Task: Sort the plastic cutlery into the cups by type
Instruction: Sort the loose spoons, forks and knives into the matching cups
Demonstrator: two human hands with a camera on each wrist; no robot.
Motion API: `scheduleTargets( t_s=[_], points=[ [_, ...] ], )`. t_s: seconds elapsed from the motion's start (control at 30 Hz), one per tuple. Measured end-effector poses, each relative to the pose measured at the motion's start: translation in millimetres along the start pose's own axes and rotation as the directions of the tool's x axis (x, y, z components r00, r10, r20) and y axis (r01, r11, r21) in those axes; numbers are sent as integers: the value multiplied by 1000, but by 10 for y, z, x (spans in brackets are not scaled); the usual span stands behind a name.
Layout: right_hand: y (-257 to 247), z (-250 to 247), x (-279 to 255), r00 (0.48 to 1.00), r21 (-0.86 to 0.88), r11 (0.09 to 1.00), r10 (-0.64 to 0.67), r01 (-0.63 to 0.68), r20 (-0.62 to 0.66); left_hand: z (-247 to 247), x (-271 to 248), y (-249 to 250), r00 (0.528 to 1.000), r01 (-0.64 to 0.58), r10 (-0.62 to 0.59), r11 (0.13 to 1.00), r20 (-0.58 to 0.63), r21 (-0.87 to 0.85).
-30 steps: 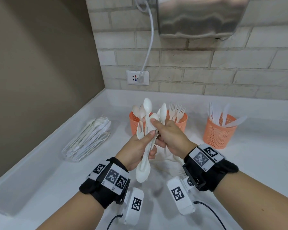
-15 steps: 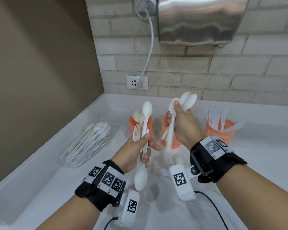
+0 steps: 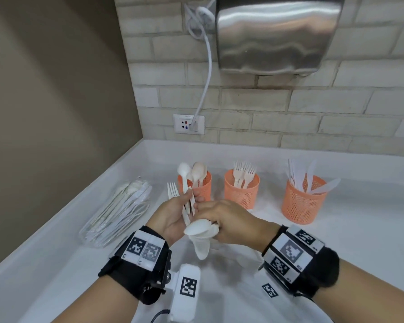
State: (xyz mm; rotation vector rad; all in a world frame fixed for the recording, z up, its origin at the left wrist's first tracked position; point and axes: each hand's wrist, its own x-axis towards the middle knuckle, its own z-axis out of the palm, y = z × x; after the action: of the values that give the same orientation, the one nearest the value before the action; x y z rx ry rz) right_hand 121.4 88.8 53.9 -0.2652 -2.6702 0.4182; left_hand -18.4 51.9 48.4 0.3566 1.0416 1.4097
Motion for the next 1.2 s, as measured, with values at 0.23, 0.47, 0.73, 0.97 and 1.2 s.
scheduleTargets(
  t_s=[0.23,0.47,0.73,0.97,1.2],
  points=[
    [-51,-135,30,988,359,933,85,-32,-132,-156,20,55,998,-63,62,998,33,30],
    [-31,-279,227,775,636,703,580,-320,-251,-78,-126,-4,968,-186,132,947,212,261],
    [51,-105,274,663,877,355,747,-324,-57,-6,-185,-79,932,-242,62,840,357,486],
    [156,-77,149,610,904,247,792,-348,18,-29,-167,52,958,-228,238,295,160,928],
    [286,-75,-73,582,917,176,810,-357,72,245,18,606,802,-372,586,344,113,862]
  ],
)
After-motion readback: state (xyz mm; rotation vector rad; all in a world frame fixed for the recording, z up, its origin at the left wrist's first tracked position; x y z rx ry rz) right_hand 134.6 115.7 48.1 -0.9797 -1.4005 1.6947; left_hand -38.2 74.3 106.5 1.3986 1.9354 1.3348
